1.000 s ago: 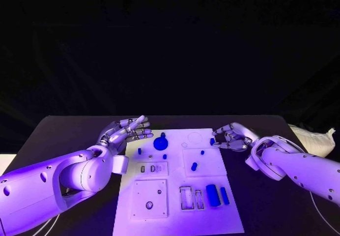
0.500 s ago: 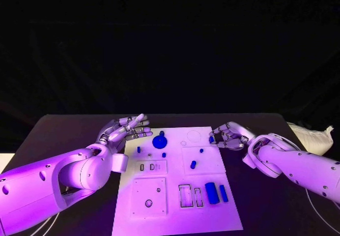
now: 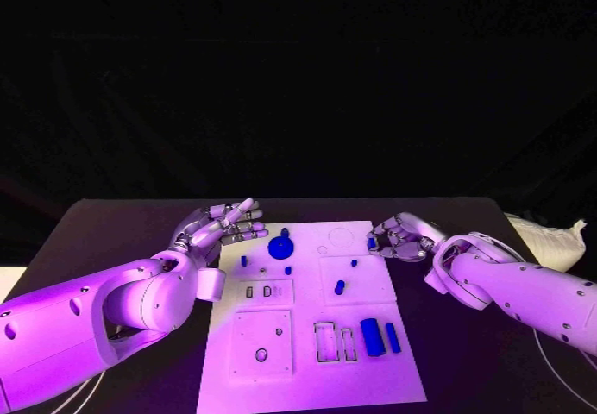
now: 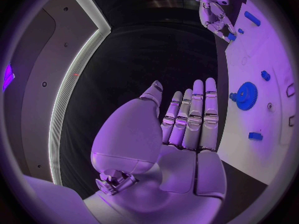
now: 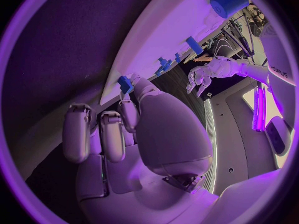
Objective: Assemble the parts on the task board
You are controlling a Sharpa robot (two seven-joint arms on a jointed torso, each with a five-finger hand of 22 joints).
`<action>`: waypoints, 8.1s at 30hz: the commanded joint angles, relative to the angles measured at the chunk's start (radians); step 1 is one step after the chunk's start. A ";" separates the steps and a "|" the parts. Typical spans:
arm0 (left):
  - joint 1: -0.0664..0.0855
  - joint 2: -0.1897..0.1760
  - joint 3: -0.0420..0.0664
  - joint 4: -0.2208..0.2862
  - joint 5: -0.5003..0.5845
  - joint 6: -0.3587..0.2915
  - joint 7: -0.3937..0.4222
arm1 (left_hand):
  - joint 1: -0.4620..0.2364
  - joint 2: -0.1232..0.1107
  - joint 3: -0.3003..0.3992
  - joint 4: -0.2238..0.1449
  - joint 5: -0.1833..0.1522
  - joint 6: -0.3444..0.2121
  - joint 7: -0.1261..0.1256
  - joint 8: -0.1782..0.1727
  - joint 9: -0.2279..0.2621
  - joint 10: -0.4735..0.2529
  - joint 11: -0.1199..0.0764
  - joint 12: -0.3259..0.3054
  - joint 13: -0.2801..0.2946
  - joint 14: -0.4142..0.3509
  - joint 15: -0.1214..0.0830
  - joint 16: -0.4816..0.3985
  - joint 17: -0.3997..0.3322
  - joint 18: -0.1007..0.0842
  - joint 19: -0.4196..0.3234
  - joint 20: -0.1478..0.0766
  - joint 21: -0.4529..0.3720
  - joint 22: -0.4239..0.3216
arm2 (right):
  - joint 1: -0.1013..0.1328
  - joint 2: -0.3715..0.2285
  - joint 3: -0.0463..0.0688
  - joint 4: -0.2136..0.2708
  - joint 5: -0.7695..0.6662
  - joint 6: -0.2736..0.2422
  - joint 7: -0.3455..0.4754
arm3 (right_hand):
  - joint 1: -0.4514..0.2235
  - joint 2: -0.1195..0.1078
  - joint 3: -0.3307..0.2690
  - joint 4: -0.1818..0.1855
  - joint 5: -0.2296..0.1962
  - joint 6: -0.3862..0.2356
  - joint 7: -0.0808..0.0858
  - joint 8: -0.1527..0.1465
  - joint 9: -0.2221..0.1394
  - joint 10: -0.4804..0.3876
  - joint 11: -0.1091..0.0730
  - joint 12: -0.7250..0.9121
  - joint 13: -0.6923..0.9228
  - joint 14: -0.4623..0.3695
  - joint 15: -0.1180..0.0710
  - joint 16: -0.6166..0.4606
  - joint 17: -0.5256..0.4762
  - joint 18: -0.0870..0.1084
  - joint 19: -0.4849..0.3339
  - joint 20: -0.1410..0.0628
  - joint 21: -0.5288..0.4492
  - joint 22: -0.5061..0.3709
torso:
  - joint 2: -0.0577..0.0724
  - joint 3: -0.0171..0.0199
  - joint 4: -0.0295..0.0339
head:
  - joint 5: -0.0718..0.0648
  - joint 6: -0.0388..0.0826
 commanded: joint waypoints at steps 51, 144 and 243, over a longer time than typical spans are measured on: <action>0.000 0.001 0.000 0.006 -0.002 0.018 0.004 | 0.001 0.011 0.000 -0.007 -0.003 0.007 -0.001 -0.004 -0.001 0.003 -0.001 -0.003 -0.001 0.004 0.001 -0.007 0.002 0.011 0.009 -0.001 -0.006 -0.002 | -0.001 0.021 0.001 0.065 -0.066 -0.104 -0.108 | 0.013 0.078 0.132 -0.075 -0.052 0.099 -0.037 0.037 0.033 0.045 -0.038 0.028 0.028 0.087 -0.034 0.009 0.179 -0.012 0.011 -0.034 0.012 0.017 | -0.002 0.0001 -0.0030 | 0.001 -0.005; -0.006 0.029 -0.002 -0.041 0.023 0.026 -0.004 | 0.002 0.012 0.000 -0.011 -0.003 0.003 0.000 -0.005 -0.002 -0.001 0.000 -0.005 -0.002 0.003 0.001 -0.011 0.004 0.011 0.010 0.000 -0.008 -0.004 | -0.041 0.304 -0.069 0.277 -0.413 0.111 -0.581 | -0.158 -0.015 0.126 -0.063 0.000 0.043 -0.017 -0.012 0.040 -0.001 -0.021 -0.074 -0.034 0.081 -0.022 -0.008 0.152 -0.010 0.006 -0.025 -0.002 -0.001 | -0.031 -0.0090 0.0084 | 0.093 -0.075; 0.110 0.219 -0.020 -0.254 -1.176 0.614 -1.097 | -0.212 0.041 -0.324 0.119 -0.017 0.040 -0.185 0.547 0.486 0.351 -0.206 1.155 1.092 0.464 -0.209 1.436 1.371 -0.112 0.445 -0.205 1.180 1.202 | 0.024 -0.116 0.003 0.462 0.167 -0.190 -0.099 | -0.134 -0.029 0.003 0.001 0.022 -0.077 0.010 -0.015 -0.005 -0.082 0.004 -0.203 -0.146 0.069 0.001 -0.044 0.108 -0.004 -0.007 -0.001 -0.021 -0.026 | -0.080 0.0235 -0.0473 | 0.161 -0.099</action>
